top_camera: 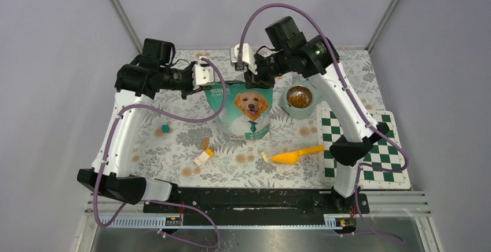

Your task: Serve the pet food

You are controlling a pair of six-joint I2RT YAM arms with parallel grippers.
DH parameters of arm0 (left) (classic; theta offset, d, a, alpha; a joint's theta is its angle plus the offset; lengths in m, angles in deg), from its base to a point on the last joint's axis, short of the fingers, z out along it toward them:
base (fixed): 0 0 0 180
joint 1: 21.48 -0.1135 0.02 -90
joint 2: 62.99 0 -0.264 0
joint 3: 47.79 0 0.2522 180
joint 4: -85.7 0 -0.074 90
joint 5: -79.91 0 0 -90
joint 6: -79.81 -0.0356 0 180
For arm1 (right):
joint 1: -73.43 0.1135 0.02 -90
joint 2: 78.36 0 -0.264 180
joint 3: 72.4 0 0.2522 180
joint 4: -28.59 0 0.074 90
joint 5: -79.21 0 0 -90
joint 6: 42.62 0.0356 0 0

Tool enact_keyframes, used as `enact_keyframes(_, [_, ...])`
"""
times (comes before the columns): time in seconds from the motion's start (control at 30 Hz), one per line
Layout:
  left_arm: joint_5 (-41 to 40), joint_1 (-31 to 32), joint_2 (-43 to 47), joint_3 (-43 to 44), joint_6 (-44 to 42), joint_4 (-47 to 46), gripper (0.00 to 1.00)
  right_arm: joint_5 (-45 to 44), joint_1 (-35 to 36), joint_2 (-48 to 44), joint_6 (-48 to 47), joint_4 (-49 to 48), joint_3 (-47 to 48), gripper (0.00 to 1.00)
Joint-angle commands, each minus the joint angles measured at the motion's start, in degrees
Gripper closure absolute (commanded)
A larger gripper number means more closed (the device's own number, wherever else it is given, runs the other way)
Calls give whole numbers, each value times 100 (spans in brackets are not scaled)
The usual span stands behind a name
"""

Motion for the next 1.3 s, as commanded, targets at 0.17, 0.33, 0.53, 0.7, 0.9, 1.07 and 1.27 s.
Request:
enact_keyframes(0.17, [246,47,167,107,-68,-301,100,-426,368,125,-289,-199,107,79])
enact_keyframes(0.33, [341,47,210,90,-79,-299,100,-739,430,155,-251,-377,-50,70])
enact_keyframes(0.53, [334,45,283,32,-90,-302,100,-788,440,198,-221,-473,-75,69])
enact_keyframes(0.7, [330,52,342,3,-99,-302,100,-817,441,170,-256,-462,-127,92])
enact_keyframes(0.9, [326,50,390,-43,-84,-297,100,-716,454,109,-241,-432,-94,100])
enact_keyframes(1.07, [381,48,416,-85,-54,-324,100,-550,469,122,-75,-534,-50,93])
enact_keyframes(1.27, [465,50,681,-493,228,-973,100,-348,534,300,87,-812,-58,77])
